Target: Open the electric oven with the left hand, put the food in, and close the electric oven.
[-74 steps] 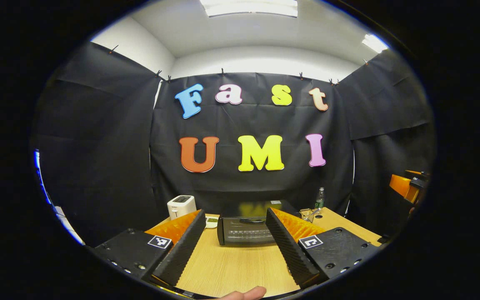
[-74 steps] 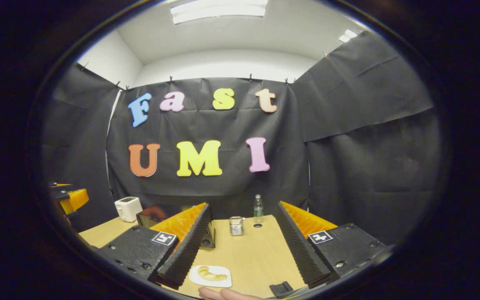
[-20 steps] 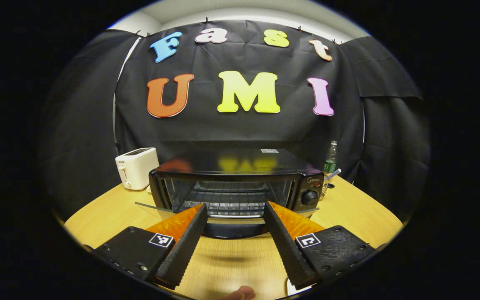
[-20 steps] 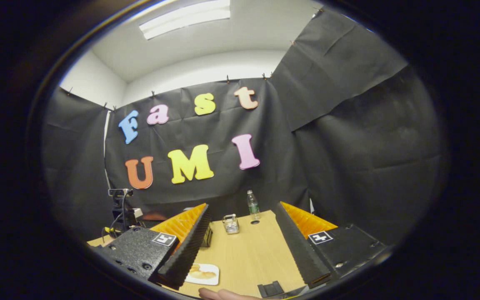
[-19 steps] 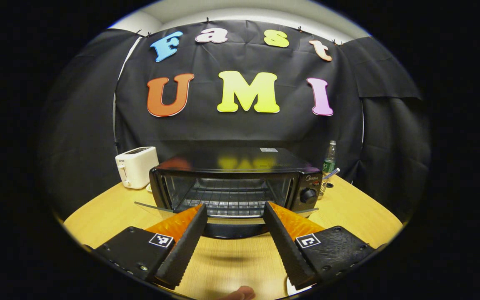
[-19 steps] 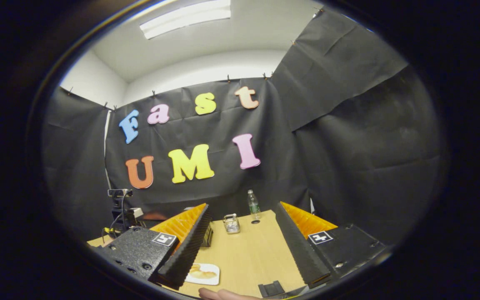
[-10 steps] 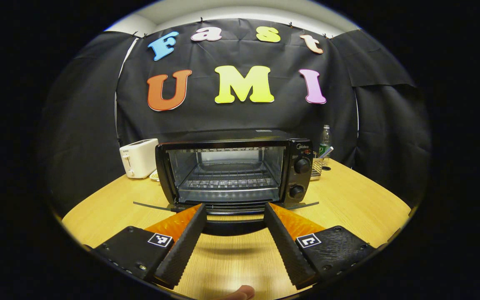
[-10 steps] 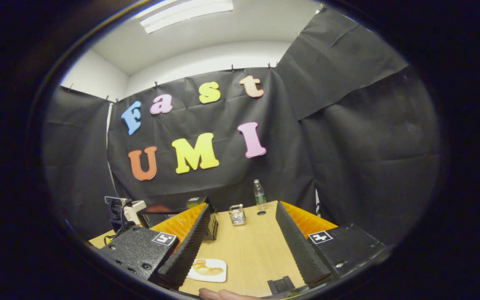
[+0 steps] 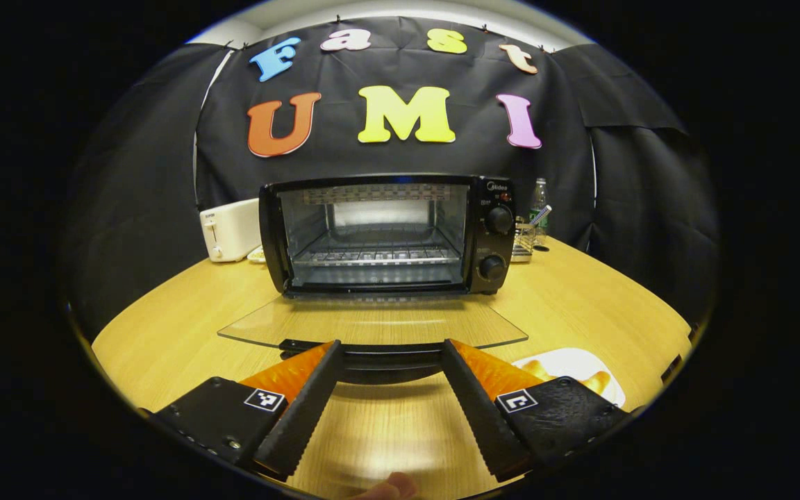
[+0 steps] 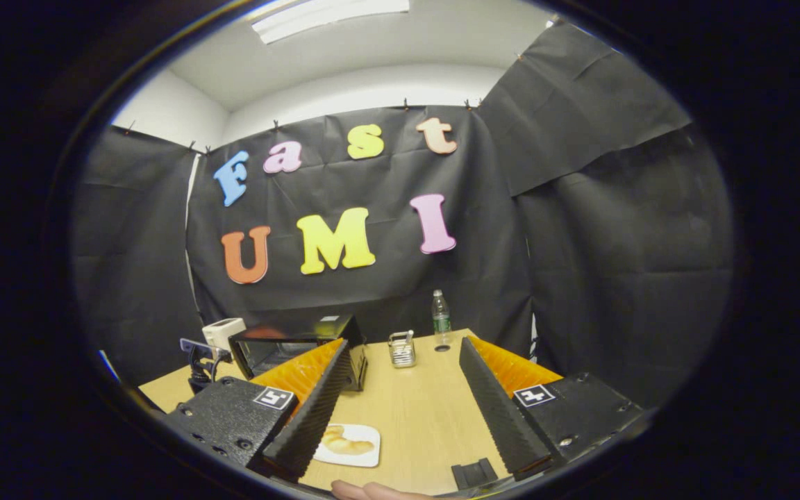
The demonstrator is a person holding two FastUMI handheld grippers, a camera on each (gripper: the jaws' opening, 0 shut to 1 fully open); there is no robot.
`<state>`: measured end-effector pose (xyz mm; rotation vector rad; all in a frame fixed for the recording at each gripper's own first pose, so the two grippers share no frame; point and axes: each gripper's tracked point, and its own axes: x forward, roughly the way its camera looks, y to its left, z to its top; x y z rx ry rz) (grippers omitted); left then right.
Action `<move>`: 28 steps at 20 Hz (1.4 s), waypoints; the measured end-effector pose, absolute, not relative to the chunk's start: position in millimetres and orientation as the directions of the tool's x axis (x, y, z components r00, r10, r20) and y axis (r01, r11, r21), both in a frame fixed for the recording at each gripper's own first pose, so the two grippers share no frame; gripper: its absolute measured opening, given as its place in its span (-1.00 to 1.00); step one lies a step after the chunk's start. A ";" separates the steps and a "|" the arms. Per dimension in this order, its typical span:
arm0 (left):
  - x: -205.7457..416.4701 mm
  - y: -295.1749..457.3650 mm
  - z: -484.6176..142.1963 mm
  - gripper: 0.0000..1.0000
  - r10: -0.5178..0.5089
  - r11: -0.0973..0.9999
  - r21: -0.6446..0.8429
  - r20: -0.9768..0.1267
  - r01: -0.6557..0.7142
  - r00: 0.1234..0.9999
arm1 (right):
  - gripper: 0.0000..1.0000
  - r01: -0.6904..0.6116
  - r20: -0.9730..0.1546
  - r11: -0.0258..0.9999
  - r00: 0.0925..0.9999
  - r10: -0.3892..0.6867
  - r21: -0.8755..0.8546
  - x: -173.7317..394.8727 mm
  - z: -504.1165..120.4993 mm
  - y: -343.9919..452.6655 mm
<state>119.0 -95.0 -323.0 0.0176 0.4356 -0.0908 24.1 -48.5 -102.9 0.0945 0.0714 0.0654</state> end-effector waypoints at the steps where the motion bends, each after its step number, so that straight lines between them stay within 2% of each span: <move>1: 117.1 -95.5 -329.2 0.91 -0.085 0.996 -0.013 -0.438 0.088 0.895 | 0.92 -0.069 -0.085 0.993 0.993 0.077 0.094 25.2 -109.2 -44.7; 8: 111.0 -90.1 -334.3 0.89 -0.089 0.996 -0.034 -0.453 0.083 0.887 | 1.00 -0.155 -0.177 0.985 0.970 0.165 0.071 34.6 -142.4 -11.9; 11: 104.5 -80.7 -321.6 0.88 -0.095 0.995 -0.064 -0.455 0.074 0.885 | 0.97 -0.200 -0.229 0.979 0.951 0.206 0.051 45.7 -167.7 4.5; 15: 91.6 -65.3 -261.6 0.86 -0.113 0.991 -0.107 -0.341 0.080 0.933 | 0.93 -0.289 -0.341 0.957 0.898 0.278 0.020 63.1 -215.8 37.8; 20: 56.0 -62.8 -185.4 0.85 -0.149 0.986 -0.105 -0.177 0.132 0.973 | 0.93 -0.388 -0.487 0.921 0.813 0.319 -0.043 72.6 -285.8 76.2; 22: 44.6 -65.8 -171.7 0.86 -0.169 0.984 -0.086 -0.161 0.157 0.972 | 0.93 -0.437 -0.539 0.896 0.775 0.331 -0.078 76.5 -312.4 90.1; 24: 35.2 -54.7 -163.2 0.85 -0.142 0.989 -0.059 -0.160 0.135 0.977 | 0.94 -0.468 -0.595 0.881 0.729 0.338 -0.072 81.9 -339.3 97.4; 28: 18.6 -46.9 -159.3 0.86 -0.143 0.989 -0.051 -0.170 0.136 0.975 | 0.90 -0.487 -0.662 0.869 0.681 0.315 -0.088 87.9 -369.2 99.0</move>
